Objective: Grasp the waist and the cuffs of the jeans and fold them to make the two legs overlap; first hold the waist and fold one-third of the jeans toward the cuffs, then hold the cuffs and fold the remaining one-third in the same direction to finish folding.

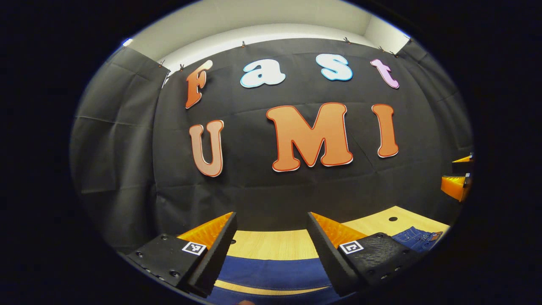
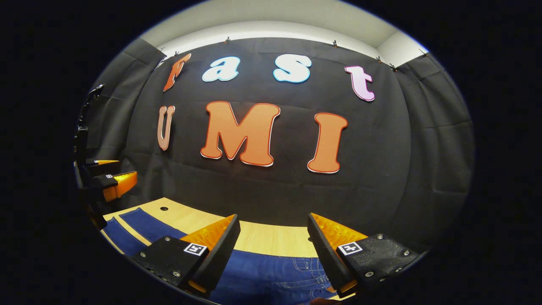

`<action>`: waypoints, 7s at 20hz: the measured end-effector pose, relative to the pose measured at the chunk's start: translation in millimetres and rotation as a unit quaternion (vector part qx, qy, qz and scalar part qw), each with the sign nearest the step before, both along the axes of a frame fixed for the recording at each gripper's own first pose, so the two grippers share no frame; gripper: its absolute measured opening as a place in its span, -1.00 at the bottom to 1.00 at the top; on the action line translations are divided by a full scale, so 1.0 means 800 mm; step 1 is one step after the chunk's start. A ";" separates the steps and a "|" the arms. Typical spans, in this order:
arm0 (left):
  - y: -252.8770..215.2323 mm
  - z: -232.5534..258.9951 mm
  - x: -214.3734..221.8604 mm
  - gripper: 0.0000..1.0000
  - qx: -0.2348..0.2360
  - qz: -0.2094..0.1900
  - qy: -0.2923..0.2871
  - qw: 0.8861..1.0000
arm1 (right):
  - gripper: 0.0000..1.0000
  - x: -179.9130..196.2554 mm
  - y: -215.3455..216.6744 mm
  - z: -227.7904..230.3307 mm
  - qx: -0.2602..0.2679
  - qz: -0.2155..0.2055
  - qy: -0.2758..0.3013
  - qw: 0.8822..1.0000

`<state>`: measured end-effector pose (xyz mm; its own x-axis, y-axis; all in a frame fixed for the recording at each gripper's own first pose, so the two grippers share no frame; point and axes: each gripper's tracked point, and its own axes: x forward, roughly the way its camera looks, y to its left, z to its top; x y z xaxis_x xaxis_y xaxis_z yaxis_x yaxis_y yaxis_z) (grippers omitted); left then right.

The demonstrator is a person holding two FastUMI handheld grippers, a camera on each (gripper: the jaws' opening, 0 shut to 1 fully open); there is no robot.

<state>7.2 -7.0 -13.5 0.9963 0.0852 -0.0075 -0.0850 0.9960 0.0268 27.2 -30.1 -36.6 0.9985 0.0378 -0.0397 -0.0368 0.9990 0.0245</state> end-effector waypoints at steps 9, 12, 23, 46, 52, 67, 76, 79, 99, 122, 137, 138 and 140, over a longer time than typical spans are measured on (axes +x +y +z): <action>0.018 -0.010 0.003 0.94 0.011 -0.011 0.009 1.000 | 0.93 0.013 0.000 -0.027 0.007 -0.026 0.021 0.999; 0.054 -0.030 0.008 0.96 0.019 -0.015 0.031 0.999 | 0.94 0.011 -0.004 -0.033 0.002 -0.061 0.037 0.997; 0.204 -0.145 -0.020 0.97 -0.042 0.051 0.149 0.987 | 0.96 -0.010 -0.060 -0.126 0.104 -0.138 0.182 0.968; 0.378 -0.393 -0.164 0.95 -0.330 0.207 0.413 0.823 | 0.96 -0.051 -0.089 -0.320 0.311 -0.169 0.424 0.834; 0.365 -0.440 -0.193 0.96 -0.477 0.238 0.428 0.730 | 0.97 -0.063 -0.081 -0.357 0.342 -0.172 0.464 0.799; 0.370 -0.485 -0.150 0.57 -0.666 0.184 0.333 0.642 | 0.96 -0.085 -0.062 -0.388 0.435 -0.226 0.471 0.733; 0.367 -0.492 -0.152 -0.91 -0.524 0.220 0.399 0.719 | 0.96 -0.092 -0.173 -0.424 0.430 -0.267 0.465 0.726; 0.363 -0.479 -0.140 -0.91 -0.505 0.211 0.401 0.735 | 0.93 -0.090 -0.180 -0.457 0.438 -0.274 0.484 0.707; 0.349 -0.378 -0.037 -0.92 -0.467 0.085 0.370 0.799 | -0.88 -0.016 -0.166 -0.391 0.578 -0.246 0.389 0.673; 0.396 -0.415 0.200 -0.90 -0.402 0.113 0.442 0.794 | -0.88 0.201 -0.154 -0.386 0.582 -0.233 0.410 0.662; 0.393 -0.402 0.235 0.22 -0.322 0.098 0.477 0.812 | -0.19 0.248 -0.156 -0.387 0.556 -0.219 0.429 0.677; 0.392 -0.400 0.234 0.21 -0.319 0.095 0.478 0.813 | 0.07 0.237 -0.161 -0.385 0.545 -0.219 0.432 0.684; 0.384 -0.391 0.228 0.63 -0.307 0.079 0.487 0.814 | 0.52 0.218 -0.166 -0.387 0.515 -0.219 0.446 0.698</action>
